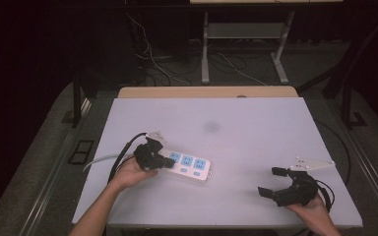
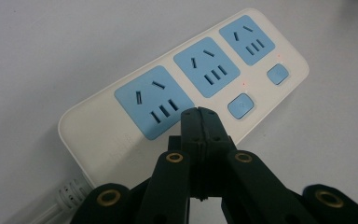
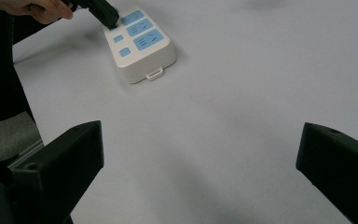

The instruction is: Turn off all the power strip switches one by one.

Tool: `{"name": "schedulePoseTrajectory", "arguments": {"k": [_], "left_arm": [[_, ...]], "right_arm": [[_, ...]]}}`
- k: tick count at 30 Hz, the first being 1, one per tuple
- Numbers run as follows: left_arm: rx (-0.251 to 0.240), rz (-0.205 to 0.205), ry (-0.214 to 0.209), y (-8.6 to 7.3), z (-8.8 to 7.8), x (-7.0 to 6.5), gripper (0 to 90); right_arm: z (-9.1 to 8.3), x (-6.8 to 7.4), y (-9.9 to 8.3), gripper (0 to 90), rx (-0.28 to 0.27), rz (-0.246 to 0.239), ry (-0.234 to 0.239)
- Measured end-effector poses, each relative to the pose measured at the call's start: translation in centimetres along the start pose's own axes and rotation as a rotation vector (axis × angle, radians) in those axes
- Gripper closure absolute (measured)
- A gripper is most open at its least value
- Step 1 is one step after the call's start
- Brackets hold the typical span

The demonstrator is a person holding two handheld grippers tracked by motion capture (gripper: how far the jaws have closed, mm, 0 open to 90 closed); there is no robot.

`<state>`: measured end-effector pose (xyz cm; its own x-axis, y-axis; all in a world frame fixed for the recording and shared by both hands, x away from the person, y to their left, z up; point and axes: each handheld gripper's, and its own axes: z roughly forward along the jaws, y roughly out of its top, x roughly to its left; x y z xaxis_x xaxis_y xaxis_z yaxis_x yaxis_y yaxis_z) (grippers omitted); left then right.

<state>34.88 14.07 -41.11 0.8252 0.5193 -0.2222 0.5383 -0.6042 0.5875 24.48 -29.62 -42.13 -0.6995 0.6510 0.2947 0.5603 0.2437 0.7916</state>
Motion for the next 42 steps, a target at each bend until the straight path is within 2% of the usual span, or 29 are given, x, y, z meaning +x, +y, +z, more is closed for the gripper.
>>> {"name": "schedulePoseTrajectory", "arguments": {"k": [2, 3, 6, 11, 19, 30, 42], "left_arm": [[-0.019, 0.005, 0.011, 0.1, -0.2, -0.1, 89.4], [-0.015, 0.009, 0.032, 0.2, -0.3, -0.1, 89.5], [-0.004, 0.031, 0.039, 0.3, -0.5, -0.1, 89.5], [-0.029, 0.035, 0.027, 0.6, -0.9, -0.4, 89.4], [-0.044, 0.075, 0.019, 1.9, -1.5, -1.2, 89.4], [-0.025, 0.123, 0.001, 3.1, -0.9, -2.4, 89.4], [0.015, 0.165, -0.006, 3.4, 0.1, -3.5, 89.3]], "right_arm": [[0.0, 0.0, 0.0, 0.3, -0.001, -0.001, 0.0], [0.0, 0.0, 0.0, 0.3, -0.002, -0.001, 0.001], [0.0, 0.0, 0.0, 0.3, -0.004, 0.0, 0.0], [-0.1, -0.1, 0.0, 0.3, -0.006, -0.001, -0.001], [-0.1, -0.1, 0.0, 0.3, -0.006, -0.001, -0.001], [-0.2, 0.0, 0.1, 0.3, -0.007, -0.002, 0.002], [-0.1, 0.0, 0.1, 0.3, -0.005, -0.005, 0.002]]}}
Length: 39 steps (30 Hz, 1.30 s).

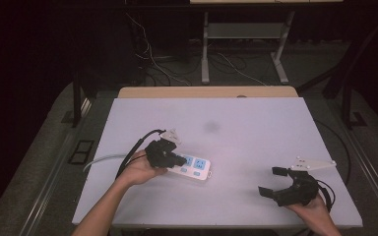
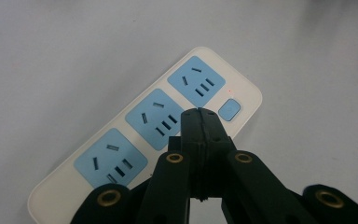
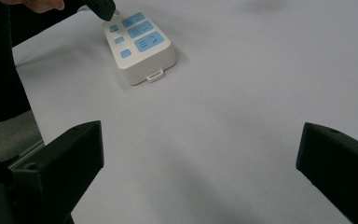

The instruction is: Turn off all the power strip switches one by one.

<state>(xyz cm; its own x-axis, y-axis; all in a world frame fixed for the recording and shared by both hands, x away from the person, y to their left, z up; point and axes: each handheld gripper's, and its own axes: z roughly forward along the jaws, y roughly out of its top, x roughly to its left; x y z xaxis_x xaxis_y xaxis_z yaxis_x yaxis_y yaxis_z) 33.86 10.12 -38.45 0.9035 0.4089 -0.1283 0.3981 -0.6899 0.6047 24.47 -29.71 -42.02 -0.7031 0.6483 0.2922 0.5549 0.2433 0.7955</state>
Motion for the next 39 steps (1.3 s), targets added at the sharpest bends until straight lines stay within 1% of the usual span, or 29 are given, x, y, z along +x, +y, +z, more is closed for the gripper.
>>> {"name": "schedulePoseTrajectory", "arguments": {"k": [2, 6, 13, 20, 26, 32, 35, 39], "left_arm": [[0.004, 0.007, 0.001, 0.0, 0.2, 0.0, 89.3], [0.008, 0.009, -0.005, 0.1, 0.4, -0.1, 89.3], [0.019, 0.015, -0.001, 0.0, 0.7, -0.1, 89.3], [0.028, 0.002, -0.003, -0.6, 1.3, 0.1, 89.3], [0.033, 0.002, -0.006, -0.9, 1.6, 0.3, 89.3], [0.031, -0.007, -0.01, -0.9, 1.8, 0.3, 89.3], [0.04, -0.003, -0.01, -0.9, 1.9, 0.4, 89.3], [0.032, -0.014, -0.016, -0.9, 2.0, 0.4, 89.3]], "right_arm": [[0.0, 0.0, 0.0, 0.3, 0.001, -0.001, 0.001], [0.0, 0.0, 0.0, 0.3, 0.001, 0.0, 0.001], [0.1, 0.0, 0.0, 0.4, 0.004, -0.004, 0.004], [0.1, 0.0, 0.0, 0.3, 0.004, -0.004, 0.005], [0.1, 0.0, 0.0, 0.3, 0.006, -0.004, 0.005], [0.2, 0.0, 0.0, 0.3, 0.01, -0.005, 0.005], [0.1, 0.0, 0.0, 0.3, 0.009, 0.0, 0.005], [0.1, 0.0, 0.0, 0.3, 0.007, 0.0, 0.005]]}}
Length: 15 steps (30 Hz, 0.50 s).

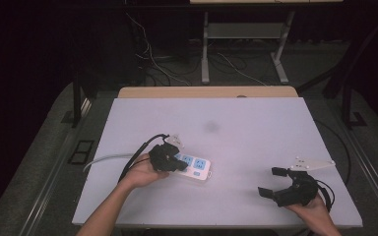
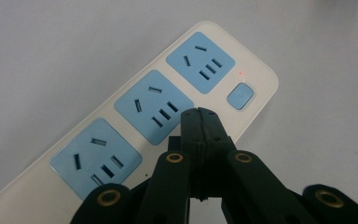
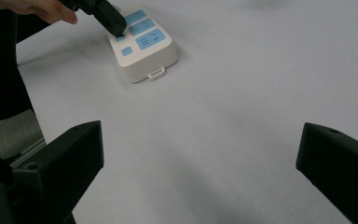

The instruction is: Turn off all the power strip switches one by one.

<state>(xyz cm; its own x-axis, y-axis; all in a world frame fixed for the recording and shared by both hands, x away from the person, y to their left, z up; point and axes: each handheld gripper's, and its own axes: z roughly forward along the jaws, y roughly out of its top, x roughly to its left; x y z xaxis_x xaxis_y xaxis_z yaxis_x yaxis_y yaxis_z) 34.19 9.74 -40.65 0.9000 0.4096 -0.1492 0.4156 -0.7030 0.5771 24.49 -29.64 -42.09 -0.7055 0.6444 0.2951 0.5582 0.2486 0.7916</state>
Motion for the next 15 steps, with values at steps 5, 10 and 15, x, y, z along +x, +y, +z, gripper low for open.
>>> {"name": "schedulePoseTrajectory", "arguments": {"k": [5, 10, 15], "left_arm": [[0.004, 0.0, -0.007, 0.02, 0.01, 0.14, 89.4], [0.002, -0.017, -0.016, -0.01, 0.04, 0.26, 89.4], [0.0, -0.03, -0.027, -0.09, 0.04, 0.45, 89.6]], "right_arm": [[0.02, 0.0, 0.0, 0.3, 0.001, 0.0, 0.0], [0.01, 0.02, 0.0, 0.3, 0.002, -0.001, 0.0], [0.07, 0.04, 0.0, 0.4, 0.012, -0.007, -0.007]]}}
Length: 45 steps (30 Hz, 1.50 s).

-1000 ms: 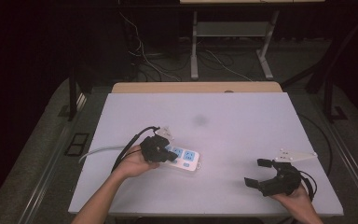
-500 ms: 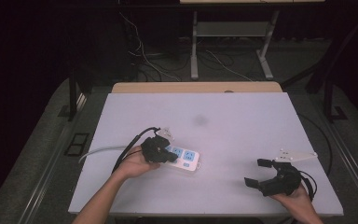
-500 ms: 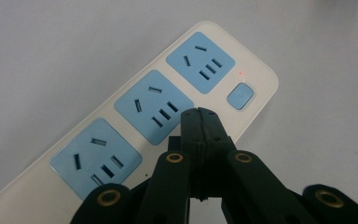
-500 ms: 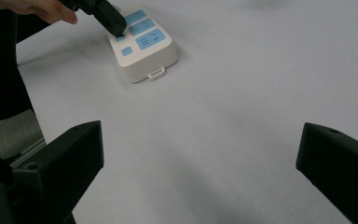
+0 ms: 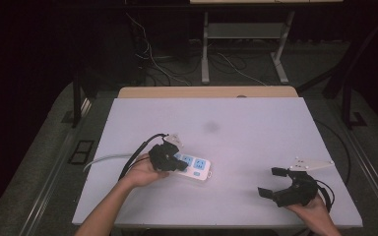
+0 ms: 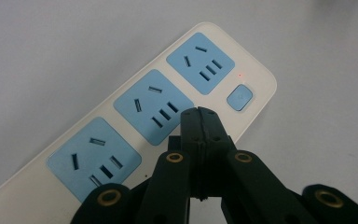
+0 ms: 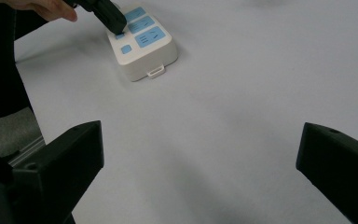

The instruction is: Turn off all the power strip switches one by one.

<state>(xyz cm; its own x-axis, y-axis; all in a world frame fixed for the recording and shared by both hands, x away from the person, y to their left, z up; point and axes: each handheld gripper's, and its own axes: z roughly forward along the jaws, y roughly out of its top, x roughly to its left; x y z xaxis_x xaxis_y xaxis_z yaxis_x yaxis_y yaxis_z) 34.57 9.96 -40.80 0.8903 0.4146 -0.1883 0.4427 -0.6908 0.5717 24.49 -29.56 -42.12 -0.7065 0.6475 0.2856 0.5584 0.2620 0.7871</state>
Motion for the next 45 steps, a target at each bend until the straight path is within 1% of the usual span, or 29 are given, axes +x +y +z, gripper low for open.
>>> {"name": "schedulePoseTrajectory", "arguments": {"k": [3, 6, 9, 11, 13, 15, 18, 25, 27, 29, 30, 31, 33, 36, 37, 39, 44, 45], "left_arm": [[-0.01, 0.003, 0.01, -0.1, 0.2, 0.0, 89.7], [-0.033, -0.024, 0.004, -0.5, 0.1, 0.1, 89.8], [-0.05, -0.031, 0.002, -0.7, 0.1, 0.1, 89.7], [-0.048, -0.033, 0.003, -0.7, 0.1, 0.1, 89.7], [-0.035, -0.031, 0.005, -0.6, 0.0, 0.1, 89.7], [-0.028, -0.024, 0.004, -0.6, 0.0, 0.0, 89.6], [-0.015, -0.005, 0.015, -0.4, 0.0, -0.2, 89.6], [-0.007, 0.001, 0.022, -0.2, 0.0, -0.3, 89.5], [-0.008, 0.002, 0.022, -0.3, 0.0, -0.3, 89.5], [-0.011, 0.003, 0.011, -0.3, -0.1, -0.2, 89.5], [-0.034, -0.003, -0.002, -0.3, -0.4, -0.1, 89.4], [-0.024, 0.004, 0.014, -0.3, -0.4, -0.1, 89.4], [-0.03, 0.005, 0.014, -0.5, -0.6, 0.0, 89.5], [-0.079, -0.007, 0.003, -0.5, -1.4, 0.1, 89.4], [-0.086, -0.008, -0.001, -0.4, -1.7, 0.2, 89.4], [-0.082, 0.0, 0.004, -0.1, -2.1, 0.1, 89.4], [-0.107, 0.017, 0.003, 0.8, -2.7, -0.3, 89.4], [-0.105, 0.027, 0.004, 1.1, -2.8, -0.4, 89.4]], "right_arm": [[0.0, 0.1, 0.0, 0.3, 0.0, -0.002, -0.002], [-0.1, 0.1, 0.0, 0.3, -0.003, -0.002, -0.002], [-0.1, 0.1, 0.0, 0.3, -0.002, -0.002, -0.002], [0.0, 0.1, 0.0, 0.3, 0.001, -0.002, -0.003], [0.0, 0.1, 0.0, 0.3, 0.0, -0.001, -0.003], [0.0, 0.0, 0.0, 0.3, 0.0, -0.001, -0.004], [0.0, 0.0, 0.0, 0.3, 0.002, 0.0, -0.003], [0.0, -0.1, 0.0, 0.4, 0.001, 0.002, -0.004], [0.0, -0.1, 0.0, 0.4, 0.0, 0.002, -0.003], [0.0, 0.0, 0.0, 0.3, 0.002, 0.001, -0.002], [0.0, 0.0, 0.0, 0.3, 0.001, 0.002, -0.002], [-0.1, 0.0, 0.0, 0.4, 0.0, 0.004, -0.002], [-0.1, -0.1, 0.0, 0.4, -0.004, 0.006, -0.001], [-0.2, -0.1, 0.0, 0.3, -0.008, 0.007, -0.003], [-0.2, -0.1, -0.1, 0.4, -0.007, 0.01, -0.004], [-0.2, -0.1, -0.1, 0.4, -0.006, 0.013, -0.004], [-0.3, -0.2, -0.1, 0.3, -0.008, 0.011, -0.006], [-0.3, -0.2, -0.1, 0.4, -0.007, 0.011, -0.007]]}}
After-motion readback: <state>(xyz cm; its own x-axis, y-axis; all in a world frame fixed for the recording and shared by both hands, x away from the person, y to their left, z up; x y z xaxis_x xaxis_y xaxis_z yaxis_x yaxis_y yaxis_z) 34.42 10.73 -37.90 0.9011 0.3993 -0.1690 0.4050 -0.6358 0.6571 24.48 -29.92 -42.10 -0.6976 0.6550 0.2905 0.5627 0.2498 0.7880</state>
